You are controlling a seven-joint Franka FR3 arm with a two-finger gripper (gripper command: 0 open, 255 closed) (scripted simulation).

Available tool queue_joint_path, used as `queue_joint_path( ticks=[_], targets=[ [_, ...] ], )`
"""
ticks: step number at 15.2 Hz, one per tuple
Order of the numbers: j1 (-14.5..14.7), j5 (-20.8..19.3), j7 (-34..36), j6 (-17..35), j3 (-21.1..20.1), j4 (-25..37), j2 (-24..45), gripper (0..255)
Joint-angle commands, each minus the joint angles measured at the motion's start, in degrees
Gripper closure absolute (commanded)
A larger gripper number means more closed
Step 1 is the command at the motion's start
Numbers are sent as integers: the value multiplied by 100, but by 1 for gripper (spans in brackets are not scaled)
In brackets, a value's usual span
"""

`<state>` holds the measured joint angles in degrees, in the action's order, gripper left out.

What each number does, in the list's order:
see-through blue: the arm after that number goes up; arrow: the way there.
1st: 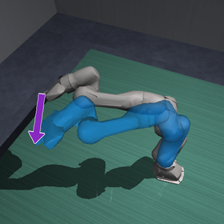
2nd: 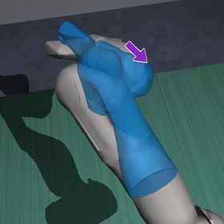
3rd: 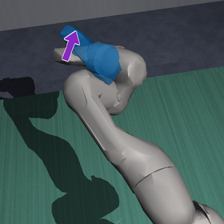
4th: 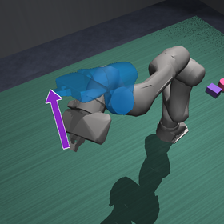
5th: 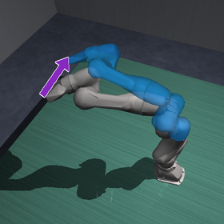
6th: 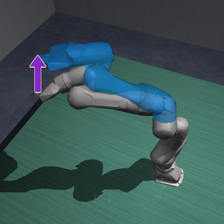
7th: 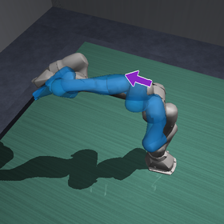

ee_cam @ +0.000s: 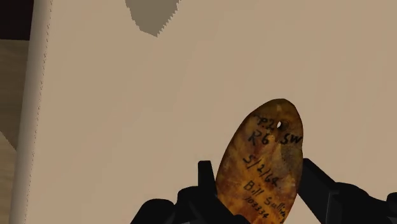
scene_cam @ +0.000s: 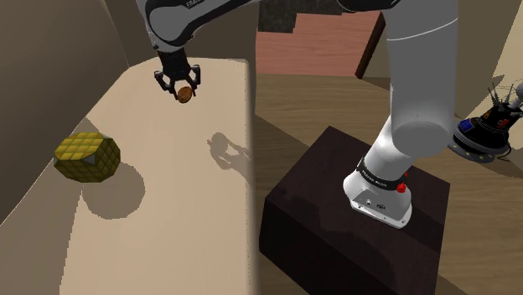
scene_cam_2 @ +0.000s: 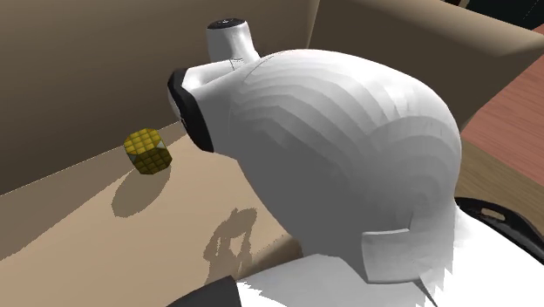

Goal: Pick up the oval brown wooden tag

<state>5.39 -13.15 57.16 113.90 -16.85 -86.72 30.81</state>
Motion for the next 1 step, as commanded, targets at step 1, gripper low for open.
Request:
queue_joint_path(
  ticks=[1],
  targets=[
    [-2, 7, -8, -43, -3, 28, -13, 255]
  ],
)
